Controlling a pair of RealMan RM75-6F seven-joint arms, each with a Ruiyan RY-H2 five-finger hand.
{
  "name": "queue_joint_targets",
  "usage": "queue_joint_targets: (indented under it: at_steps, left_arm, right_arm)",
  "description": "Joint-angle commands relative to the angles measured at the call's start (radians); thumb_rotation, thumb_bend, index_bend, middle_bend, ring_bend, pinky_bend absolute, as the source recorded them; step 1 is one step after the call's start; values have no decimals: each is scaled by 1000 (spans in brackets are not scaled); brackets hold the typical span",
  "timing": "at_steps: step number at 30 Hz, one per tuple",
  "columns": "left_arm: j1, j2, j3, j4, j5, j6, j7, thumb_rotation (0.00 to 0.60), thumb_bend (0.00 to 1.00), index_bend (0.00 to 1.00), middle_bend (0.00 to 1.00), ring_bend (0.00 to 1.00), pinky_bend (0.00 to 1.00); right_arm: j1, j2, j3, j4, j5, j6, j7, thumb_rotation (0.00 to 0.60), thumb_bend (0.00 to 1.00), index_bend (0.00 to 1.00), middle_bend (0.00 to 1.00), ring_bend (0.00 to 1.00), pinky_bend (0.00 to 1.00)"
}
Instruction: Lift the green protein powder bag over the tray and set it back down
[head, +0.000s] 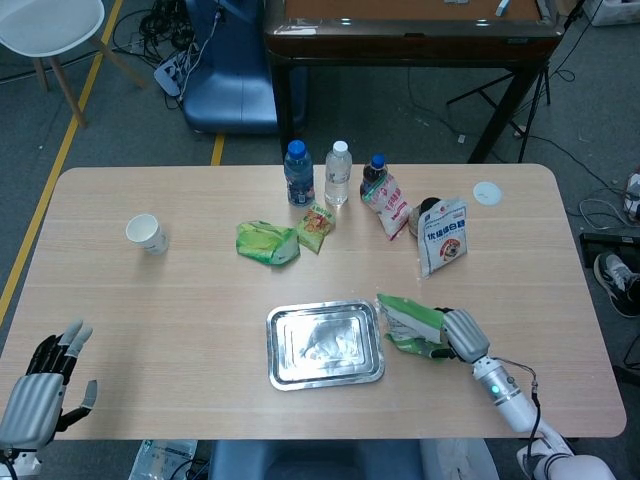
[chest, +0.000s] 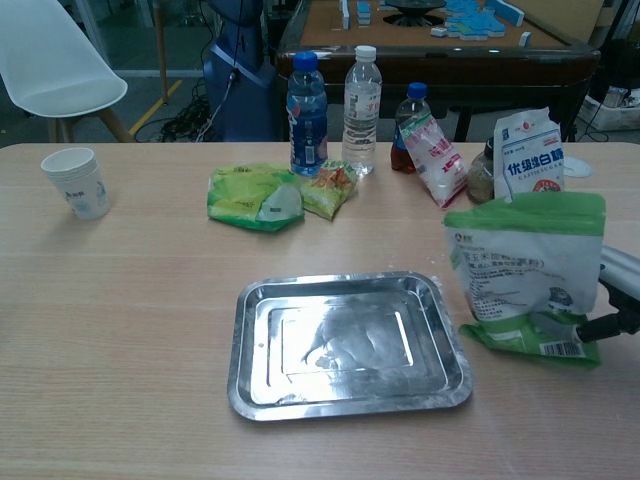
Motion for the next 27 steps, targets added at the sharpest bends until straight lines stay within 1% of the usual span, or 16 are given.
queue_joint_targets:
  at_steps: [1,9,13,16,18,22,26,27]
  left_arm:
    - [0,0,-1,0,0,0,1,600,461,50,0,57,20]
    - [-3,-3,-3,-1,0,-3,3,600,461,50,0,57,20]
    - [-4,-5,-3,-1,1,-4,6,600,461,50,0,57,20]
    - [-4,-3,-3,-3,1,-2,8,600,461,50,0,57,20]
    - [-2,-2,-3,-4,2,1,8,600,461,50,0,57,20]
    - [1,0,-1,-5,2,5,8,600,460,50,0,57,20]
    - [2,3,3,-7,5,4,9,600,461,50,0,57,20]
    - [3,4,3,-8,7,6,10,600,461,50,0,57,20]
  right_arm:
    - [-5,-6,2,16,1,28,13,600,528,695,601,495,534]
    - [-1,19,-2,11,-15,121,-7,600,588,722,624,532,573]
    - [9,38,-2,-21,-23,160,-20,600,595,728,629,547,580]
    - [24,62,-8,-67,-39,187,-32,600,598,736,637,555,586]
    - [41,90,-17,-120,-54,192,-36,600,600,746,645,563,597]
    - [87,177,-41,-272,-85,151,-71,600,622,758,657,584,615]
    - [151,318,-60,-515,-101,53,-130,600,628,772,669,610,634]
    - [170,361,-60,-593,-100,22,-160,600,628,781,675,622,644]
